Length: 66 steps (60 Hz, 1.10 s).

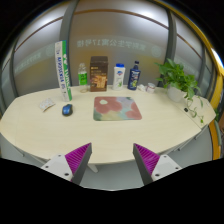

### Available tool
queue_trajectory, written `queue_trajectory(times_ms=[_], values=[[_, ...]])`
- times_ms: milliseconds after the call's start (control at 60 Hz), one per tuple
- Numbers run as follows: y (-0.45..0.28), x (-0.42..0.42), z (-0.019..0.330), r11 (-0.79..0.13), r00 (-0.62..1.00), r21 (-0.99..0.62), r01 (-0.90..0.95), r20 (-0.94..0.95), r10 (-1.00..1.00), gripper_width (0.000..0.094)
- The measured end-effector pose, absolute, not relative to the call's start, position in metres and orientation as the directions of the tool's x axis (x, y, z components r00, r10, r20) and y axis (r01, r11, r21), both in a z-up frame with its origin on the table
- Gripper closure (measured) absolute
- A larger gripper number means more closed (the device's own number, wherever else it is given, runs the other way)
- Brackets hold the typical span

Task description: Arrange mouse

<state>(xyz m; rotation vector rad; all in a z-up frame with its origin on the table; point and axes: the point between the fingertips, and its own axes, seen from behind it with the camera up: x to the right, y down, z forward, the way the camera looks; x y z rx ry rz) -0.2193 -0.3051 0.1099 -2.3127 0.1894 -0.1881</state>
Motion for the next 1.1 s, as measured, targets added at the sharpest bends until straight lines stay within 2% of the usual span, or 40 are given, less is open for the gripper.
queue_trajectory(times_ms=[167, 250, 500, 667, 750, 1000, 1050, 1100], values=[[-0.24, -0.323, 0.064, -0.691, 0.997, -0.721, -0.055, -0.001, -0.078, 0.0079], [-0.189, -0.363, 0.054, -0.671, 1.0, -0.741, -0.022, -0.017, -0.014, 0.0079], [-0.05, -0.413, 0.019, -0.634, 0.996, -0.771, 0.07, 0.019, 0.086, 0.0097], [-0.008, -0.416, -0.011, -0.664, 0.995, -0.744, 0.07, 0.008, 0.096, 0.0266], [-0.001, -0.412, -0.015, -0.666, 0.995, -0.742, 0.074, 0.009, 0.1, 0.0407], [-0.003, -0.416, -0.013, -0.661, 0.987, -0.74, 0.125, 0.024, 0.16, 0.0569], [-0.005, -0.42, 0.001, -0.645, 0.985, -0.755, 0.122, 0.013, 0.17, 0.0568], [-0.008, -0.423, 0.029, -0.609, 0.983, -0.784, 0.122, 0.01, 0.184, 0.0568]])
